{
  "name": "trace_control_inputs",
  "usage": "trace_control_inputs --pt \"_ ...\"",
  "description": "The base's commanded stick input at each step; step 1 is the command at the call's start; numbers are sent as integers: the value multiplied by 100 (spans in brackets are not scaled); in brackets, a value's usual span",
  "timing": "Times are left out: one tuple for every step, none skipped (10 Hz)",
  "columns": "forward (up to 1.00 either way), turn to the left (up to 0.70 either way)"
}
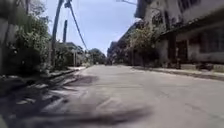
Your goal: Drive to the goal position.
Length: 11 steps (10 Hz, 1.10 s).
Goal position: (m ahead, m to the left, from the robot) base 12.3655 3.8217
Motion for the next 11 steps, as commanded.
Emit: trace_control_inputs --pt "100 1" --pt "100 1" --pt "100 1" --pt "100 1" --pt "100 1" --pt "100 1" --pt "100 1" --pt "100 1" --pt "100 1" --pt "100 1" --pt "100 1"
